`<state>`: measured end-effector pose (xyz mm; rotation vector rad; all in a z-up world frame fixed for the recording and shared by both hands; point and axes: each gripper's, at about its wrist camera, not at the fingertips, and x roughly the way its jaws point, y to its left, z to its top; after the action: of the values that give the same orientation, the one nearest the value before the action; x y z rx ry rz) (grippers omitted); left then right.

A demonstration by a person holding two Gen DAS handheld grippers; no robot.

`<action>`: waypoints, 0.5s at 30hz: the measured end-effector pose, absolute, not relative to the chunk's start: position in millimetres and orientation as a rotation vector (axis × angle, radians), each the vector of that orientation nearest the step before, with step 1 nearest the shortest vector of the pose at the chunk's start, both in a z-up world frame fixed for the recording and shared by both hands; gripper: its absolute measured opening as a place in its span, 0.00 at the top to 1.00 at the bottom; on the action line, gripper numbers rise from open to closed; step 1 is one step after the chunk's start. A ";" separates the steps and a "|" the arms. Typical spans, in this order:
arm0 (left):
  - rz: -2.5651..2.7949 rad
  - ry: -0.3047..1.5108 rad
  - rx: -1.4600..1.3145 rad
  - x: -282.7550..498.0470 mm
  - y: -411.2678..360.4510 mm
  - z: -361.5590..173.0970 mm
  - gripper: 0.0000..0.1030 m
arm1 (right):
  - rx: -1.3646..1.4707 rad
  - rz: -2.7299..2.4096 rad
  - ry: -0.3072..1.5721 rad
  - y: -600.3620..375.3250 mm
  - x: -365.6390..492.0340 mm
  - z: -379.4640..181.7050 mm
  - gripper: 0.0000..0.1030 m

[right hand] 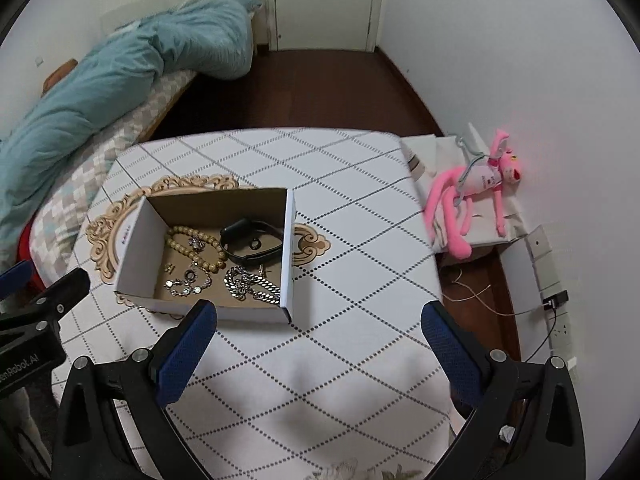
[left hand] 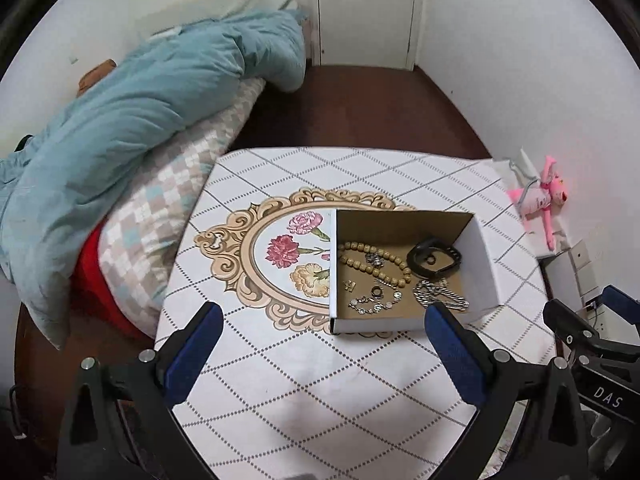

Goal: Organize jewelry

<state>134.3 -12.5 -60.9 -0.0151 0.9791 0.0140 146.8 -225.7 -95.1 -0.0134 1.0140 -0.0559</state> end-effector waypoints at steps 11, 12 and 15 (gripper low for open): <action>-0.013 0.871 -0.037 73.7 -14.1 0.2 0.00 | 0.000 -0.061 0.869 -226.4 71.2 -22.7 0.00; -0.018 0.861 -0.040 68.5 -14.6 5.3 0.00 | 0.003 -0.060 0.859 -225.9 66.4 -17.7 0.00; -0.021 0.828 -0.039 53.9 -15.0 19.1 0.00 | 0.000 -0.067 0.814 -224.3 47.2 1.1 0.00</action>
<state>53.9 -15.0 19.1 -0.0390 0.8285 -0.0213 47.2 -224.3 1.1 0.0002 0.8145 -0.0675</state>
